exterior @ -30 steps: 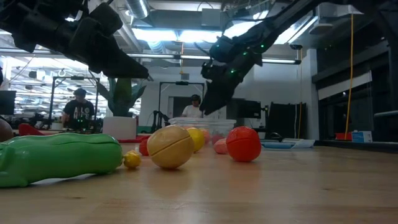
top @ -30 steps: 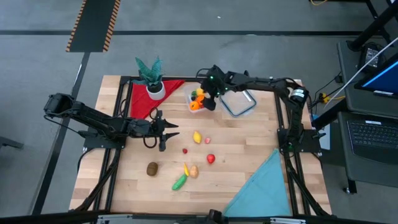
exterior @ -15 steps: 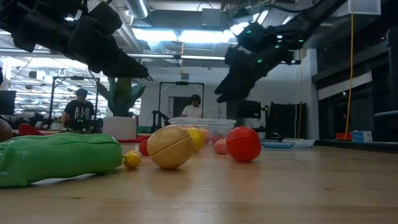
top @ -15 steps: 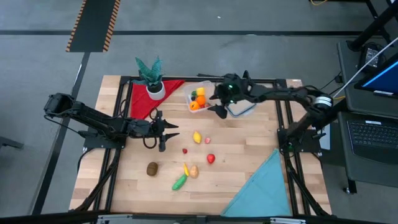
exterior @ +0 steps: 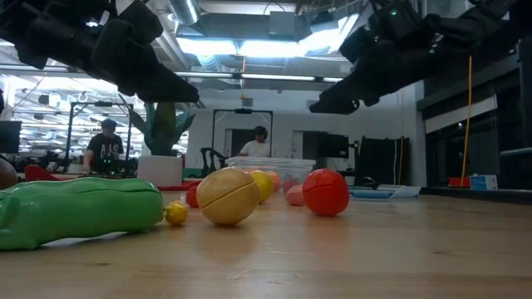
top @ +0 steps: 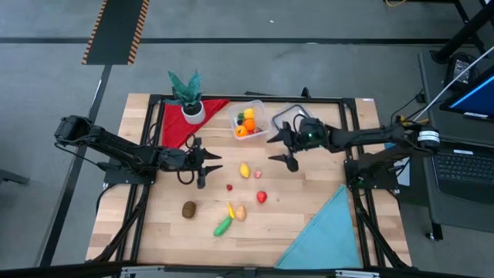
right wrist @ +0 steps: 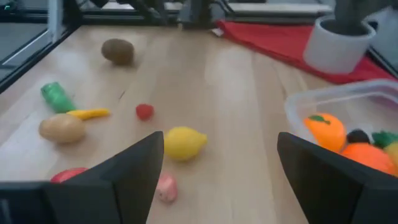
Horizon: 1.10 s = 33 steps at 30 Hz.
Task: Pick and placing Produce into tupperware
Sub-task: Put the red raspberry into the transparent container
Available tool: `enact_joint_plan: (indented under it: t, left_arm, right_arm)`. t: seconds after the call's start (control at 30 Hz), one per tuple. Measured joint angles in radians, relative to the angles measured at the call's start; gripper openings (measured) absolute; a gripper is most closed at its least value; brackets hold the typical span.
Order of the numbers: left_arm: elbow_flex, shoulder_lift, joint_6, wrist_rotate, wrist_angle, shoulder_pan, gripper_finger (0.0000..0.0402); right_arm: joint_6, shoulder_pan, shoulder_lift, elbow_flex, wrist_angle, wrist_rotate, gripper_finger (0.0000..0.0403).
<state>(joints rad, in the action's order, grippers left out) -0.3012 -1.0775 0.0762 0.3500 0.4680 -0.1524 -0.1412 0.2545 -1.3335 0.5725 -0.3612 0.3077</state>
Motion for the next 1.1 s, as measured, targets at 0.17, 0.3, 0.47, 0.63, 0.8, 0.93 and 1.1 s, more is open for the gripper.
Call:
enact_joint_plan:
  t: [0.17, 0.3, 0.47, 0.63, 0.8, 0.93, 1.1]
  left_arm:
    - [0.0, 0.0, 0.003, 0.0, 0.021, -0.001, 0.0141]
    - [0.0, 0.0, 0.0, 0.0, 0.024, -0.001, 0.0141]
    - [0.0, 0.0, 0.001, 0.0, 0.024, -0.001, 0.0141]
    - [0.0, 0.0, 0.002, -0.058, 0.025, -0.001, 0.0143]
    - [-0.002, 0.0, 0.024, -0.102, 0.044, -0.002, 0.0153]
    - [-0.031, 0.0, 0.026, -0.105, 0.02, -0.013, 0.016]
    - [-0.138, -0.001, 0.033, -0.104, -0.254, -0.04, 0.0166]
  right_arm:
    - [-0.018, -0.02, 0.02, -0.025, -0.048, 0.0, 0.0314]
    - [0.004, -0.06, 0.021, -0.026, -0.056, 0.021, 0.0314]
    - [-0.002, -0.126, 0.021, -0.026, -0.079, 0.027, 0.0314]
    - [-0.021, -0.15, 0.021, -0.026, -0.086, 0.027, 0.0314]
    - [-0.021, -0.151, 0.021, -0.026, -0.085, 0.027, 0.0314]
    - [-0.021, -0.151, 0.021, -0.026, -0.085, 0.027, 0.0314]
    - [-0.019, -0.151, 0.021, -0.026, -0.084, 0.027, 0.0314]
